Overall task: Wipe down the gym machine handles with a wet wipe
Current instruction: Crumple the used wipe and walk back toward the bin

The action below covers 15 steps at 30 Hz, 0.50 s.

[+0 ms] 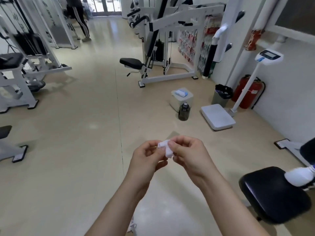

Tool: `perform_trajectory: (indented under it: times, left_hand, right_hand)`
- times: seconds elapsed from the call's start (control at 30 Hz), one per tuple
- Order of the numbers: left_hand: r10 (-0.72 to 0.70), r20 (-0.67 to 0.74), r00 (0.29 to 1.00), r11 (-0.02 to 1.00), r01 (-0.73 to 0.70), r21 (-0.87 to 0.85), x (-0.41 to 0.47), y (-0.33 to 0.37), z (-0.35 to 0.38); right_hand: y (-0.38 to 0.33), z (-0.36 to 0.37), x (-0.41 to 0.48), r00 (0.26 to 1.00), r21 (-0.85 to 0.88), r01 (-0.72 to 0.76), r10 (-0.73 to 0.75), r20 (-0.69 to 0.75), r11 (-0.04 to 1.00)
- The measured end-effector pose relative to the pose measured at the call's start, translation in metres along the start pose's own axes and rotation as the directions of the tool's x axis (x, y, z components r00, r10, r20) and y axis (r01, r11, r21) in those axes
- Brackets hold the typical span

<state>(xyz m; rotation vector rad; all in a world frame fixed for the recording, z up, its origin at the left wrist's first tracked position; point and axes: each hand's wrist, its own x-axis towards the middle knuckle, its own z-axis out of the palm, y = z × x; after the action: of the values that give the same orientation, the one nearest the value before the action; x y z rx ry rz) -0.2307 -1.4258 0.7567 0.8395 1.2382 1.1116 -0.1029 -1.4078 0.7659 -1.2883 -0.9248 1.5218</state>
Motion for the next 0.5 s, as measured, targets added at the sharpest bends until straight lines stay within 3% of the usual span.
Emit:
perform_trajectory:
  times: [0.13, 0.23, 0.3, 0.37, 0.43, 0.5]
  left_hand:
    - [-0.005, -0.024, 1.0, 0.992, 0.002, -0.126, 0.105, 0.028, -0.043]
    - [-0.007, 0.038, 0.999, 0.995, 0.01, -0.099, 0.181, 0.065, -0.079]
    - [0.033, 0.101, 0.994, 0.999, -0.032, -0.012, 0.225, 0.094, -0.099]
    - [0.065, 0.145, 0.987, 0.995, -0.074, 0.063, 0.269, 0.119, -0.112]
    - [0.036, 0.188, 0.981, 0.994, -0.054, 0.091, 0.309, 0.138, -0.12]
    - [-0.01, 0.288, 0.958, 0.999, -0.006, 0.054, 0.347, 0.153, -0.123]
  right_hand:
    - [-0.012, 0.045, 0.098, 0.985, 0.357, -0.172, 0.164, 0.053, 0.918]
    - [-0.033, 0.092, 0.166, 0.982, 0.471, -0.189, 0.17, 0.083, 0.862]
    - [-0.052, 0.122, 0.205, 0.986, 0.424, -0.159, 0.125, 0.106, 0.892]
    - [-0.067, 0.142, 0.244, 0.994, 0.269, -0.084, 0.062, 0.089, 0.959]
    - [-0.08, 0.15, 0.281, 0.999, 0.143, -0.011, 0.005, 0.04, 0.99]
    - [-0.092, 0.147, 0.316, 1.0, 0.155, 0.012, -0.011, -0.01, 0.988]
